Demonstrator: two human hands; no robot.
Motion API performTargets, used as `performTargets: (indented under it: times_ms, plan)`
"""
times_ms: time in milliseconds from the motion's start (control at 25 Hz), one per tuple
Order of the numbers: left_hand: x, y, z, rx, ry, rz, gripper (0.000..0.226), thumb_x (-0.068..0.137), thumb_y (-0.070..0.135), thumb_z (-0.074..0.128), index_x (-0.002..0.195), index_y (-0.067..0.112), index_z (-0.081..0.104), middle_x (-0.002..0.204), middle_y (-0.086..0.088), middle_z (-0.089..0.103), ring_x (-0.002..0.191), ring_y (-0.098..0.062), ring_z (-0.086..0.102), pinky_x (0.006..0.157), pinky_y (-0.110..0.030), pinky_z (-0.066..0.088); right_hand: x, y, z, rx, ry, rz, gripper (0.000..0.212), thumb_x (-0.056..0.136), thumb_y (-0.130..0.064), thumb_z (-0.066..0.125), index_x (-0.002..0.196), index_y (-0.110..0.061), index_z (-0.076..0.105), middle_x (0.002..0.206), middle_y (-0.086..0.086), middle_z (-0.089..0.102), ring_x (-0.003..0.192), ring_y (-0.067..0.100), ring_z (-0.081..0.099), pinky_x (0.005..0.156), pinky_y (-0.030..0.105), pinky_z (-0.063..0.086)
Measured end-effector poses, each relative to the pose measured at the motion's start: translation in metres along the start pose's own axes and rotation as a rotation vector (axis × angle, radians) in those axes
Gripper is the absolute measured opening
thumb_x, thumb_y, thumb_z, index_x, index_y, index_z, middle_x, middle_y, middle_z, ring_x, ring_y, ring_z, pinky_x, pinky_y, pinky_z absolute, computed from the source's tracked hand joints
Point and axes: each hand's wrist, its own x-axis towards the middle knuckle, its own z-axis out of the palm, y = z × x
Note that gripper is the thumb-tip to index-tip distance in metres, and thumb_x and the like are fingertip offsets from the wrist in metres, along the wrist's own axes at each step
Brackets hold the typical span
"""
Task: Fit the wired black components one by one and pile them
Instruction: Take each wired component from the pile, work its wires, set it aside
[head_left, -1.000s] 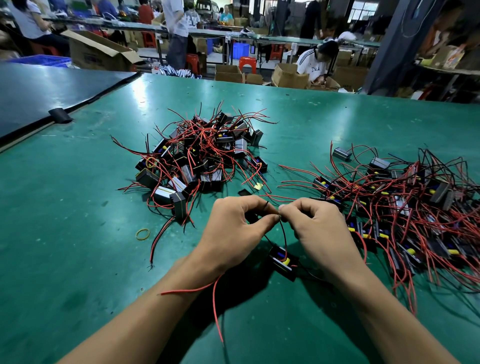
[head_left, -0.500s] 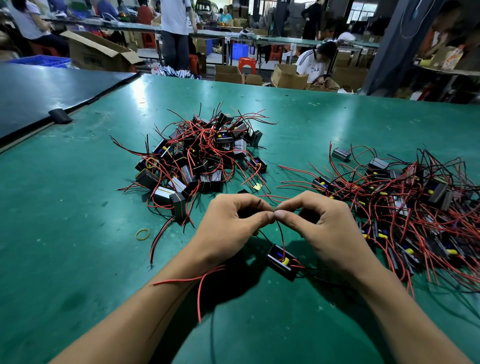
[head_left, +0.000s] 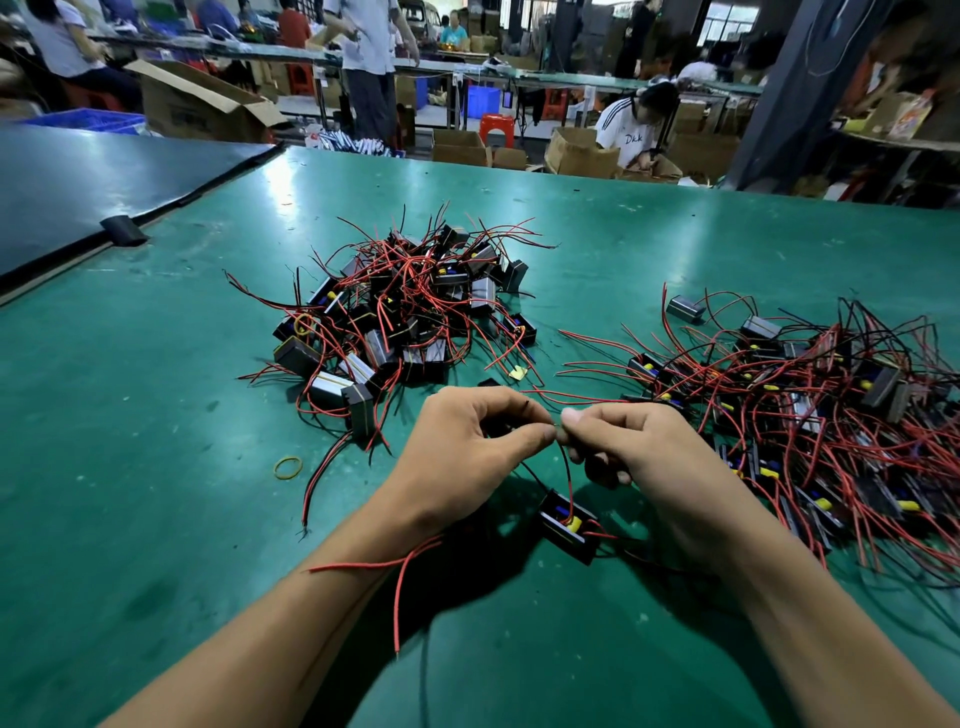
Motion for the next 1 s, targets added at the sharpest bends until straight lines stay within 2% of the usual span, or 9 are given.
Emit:
performTargets:
  times_ms: [80,160,200,320,440,600,760,880,1000]
  plan:
    - [0.001,-0.001,-0.001,-0.017,0.016,-0.040,0.003,0.085,0.012,0.073,0.082,0.011,0.075,0.073,-0.016,0.069,0.060,-0.011,0.051,0.060,-0.028,0.044,-0.001,0.003,-0.004,-0.078,0.038,-0.080,0.023,0.096,-0.027,0.064,0.079,-0.017,0.078,0.069,-0.004,0.067,0.054,0.009,0.046,0.051,0.013,0.038]
    - [0.001,-0.001,-0.002,-0.028,0.018,-0.073,0.003,0.085,0.011,0.072,0.083,0.011,0.074,0.072,-0.010,0.070,0.060,-0.008,0.055,0.062,-0.025,0.047,-0.002,0.007,-0.008,-0.273,0.133,-0.244,0.008,0.091,-0.024,0.071,0.088,-0.025,0.078,0.070,-0.012,0.068,0.057,0.007,0.050,0.056,0.015,0.042]
    - [0.001,-0.001,-0.003,-0.035,0.012,-0.085,0.003,0.086,0.011,0.072,0.083,0.010,0.074,0.070,-0.006,0.069,0.060,-0.007,0.055,0.062,-0.023,0.048,-0.002,0.008,-0.008,-0.358,0.169,-0.341,0.007,0.089,-0.021,0.074,0.092,-0.027,0.077,0.073,-0.016,0.069,0.059,0.005,0.052,0.058,0.015,0.043]
    - [0.002,0.000,-0.003,-0.063,-0.024,-0.100,0.004,0.087,0.009,0.071,0.086,0.006,0.073,0.069,-0.001,0.066,0.060,-0.008,0.053,0.060,-0.018,0.047,0.000,0.011,-0.005,-0.522,0.211,-0.623,0.014,0.083,-0.011,0.080,0.094,-0.019,0.078,0.086,-0.012,0.071,0.074,0.007,0.062,0.063,0.016,0.046]
    - [0.002,0.002,-0.003,-0.075,-0.056,-0.100,0.005,0.088,0.007,0.069,0.087,0.004,0.072,0.068,0.002,0.065,0.060,-0.009,0.054,0.061,-0.019,0.048,0.004,0.016,-0.005,-0.576,0.234,-0.733,0.009,0.083,-0.012,0.080,0.092,-0.014,0.079,0.088,-0.006,0.072,0.079,0.010,0.066,0.062,0.022,0.049]
    - [0.001,0.004,-0.004,-0.070,-0.088,-0.075,0.007,0.089,0.005,0.067,0.088,0.000,0.072,0.069,0.001,0.064,0.061,-0.008,0.053,0.060,-0.017,0.046,0.005,0.022,-0.007,-0.582,0.222,-0.760,0.010,0.085,-0.020,0.078,0.094,-0.016,0.079,0.089,-0.009,0.072,0.081,0.009,0.068,0.061,0.025,0.051]
    - [0.001,0.005,-0.005,-0.074,-0.091,-0.065,0.007,0.089,0.005,0.067,0.089,-0.001,0.072,0.071,-0.003,0.064,0.062,-0.009,0.053,0.061,-0.018,0.047,0.004,0.017,-0.006,-0.563,0.209,-0.725,0.009,0.086,-0.023,0.076,0.092,-0.017,0.078,0.085,-0.012,0.071,0.078,0.005,0.066,0.063,0.019,0.047]
    - [0.000,0.004,-0.004,-0.070,-0.052,-0.061,0.006,0.088,0.007,0.069,0.088,0.002,0.073,0.071,-0.007,0.067,0.063,-0.010,0.053,0.063,-0.023,0.046,-0.001,0.014,-0.002,-0.517,0.210,-0.585,0.003,0.088,-0.022,0.076,0.084,-0.024,0.075,0.074,-0.019,0.066,0.066,0.003,0.057,0.060,0.015,0.041]
    - [-0.002,0.003,-0.001,-0.008,-0.003,-0.016,0.004,0.086,0.010,0.073,0.084,0.007,0.074,0.072,-0.012,0.070,0.061,-0.009,0.052,0.061,-0.023,0.044,-0.002,0.011,0.004,-0.393,0.155,-0.372,0.017,0.091,-0.020,0.071,0.074,-0.021,0.070,0.063,-0.014,0.059,0.058,0.003,0.047,0.057,0.020,0.038]
